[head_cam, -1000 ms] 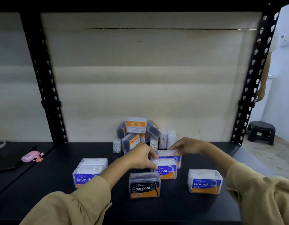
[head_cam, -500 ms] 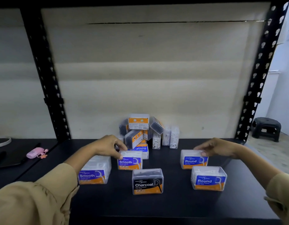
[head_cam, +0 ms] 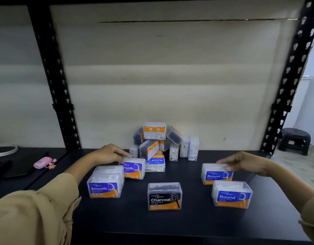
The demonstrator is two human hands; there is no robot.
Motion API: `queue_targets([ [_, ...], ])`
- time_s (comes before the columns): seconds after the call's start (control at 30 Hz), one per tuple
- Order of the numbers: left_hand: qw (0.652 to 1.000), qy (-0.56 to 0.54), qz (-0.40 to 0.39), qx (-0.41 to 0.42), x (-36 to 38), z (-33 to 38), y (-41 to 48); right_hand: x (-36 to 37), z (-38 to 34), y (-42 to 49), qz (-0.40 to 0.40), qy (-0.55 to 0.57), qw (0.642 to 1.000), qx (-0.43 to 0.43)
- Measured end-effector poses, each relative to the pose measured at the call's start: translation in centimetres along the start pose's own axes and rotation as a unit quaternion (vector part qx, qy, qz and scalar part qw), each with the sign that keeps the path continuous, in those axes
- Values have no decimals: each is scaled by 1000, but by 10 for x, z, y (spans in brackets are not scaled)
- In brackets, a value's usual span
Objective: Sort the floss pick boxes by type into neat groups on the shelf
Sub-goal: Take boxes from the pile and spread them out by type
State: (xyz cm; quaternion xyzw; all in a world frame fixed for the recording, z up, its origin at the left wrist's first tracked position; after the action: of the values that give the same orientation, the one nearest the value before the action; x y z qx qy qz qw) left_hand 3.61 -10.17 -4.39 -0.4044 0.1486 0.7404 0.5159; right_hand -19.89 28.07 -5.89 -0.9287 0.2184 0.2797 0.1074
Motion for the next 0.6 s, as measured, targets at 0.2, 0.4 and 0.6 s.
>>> queue_targets([
  [0.2,1000,-1,16,8,5,0,7,2,-3,-3,8,5,1000,8],
  [0.4,999,34,25,3,-16,-17,6,-1,0,-10,11,7,1000,14],
  [0.6,998,54,12,-35,-32,-35,-4,-5,7,-21,16,15,1000,16],
])
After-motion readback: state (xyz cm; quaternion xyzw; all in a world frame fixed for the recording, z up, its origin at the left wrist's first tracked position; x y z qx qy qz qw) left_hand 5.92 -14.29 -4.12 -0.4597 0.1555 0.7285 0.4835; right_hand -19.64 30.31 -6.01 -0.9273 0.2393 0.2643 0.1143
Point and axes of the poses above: each hand's wrist, its own y-axis towards the middle knuckle, its own x-axis out of the palm, z = x × y, the point moved 4 cm from there along y, towards the middle knuckle, and after that the axes turned 8 degrees about -x, right-handed, at the moved point
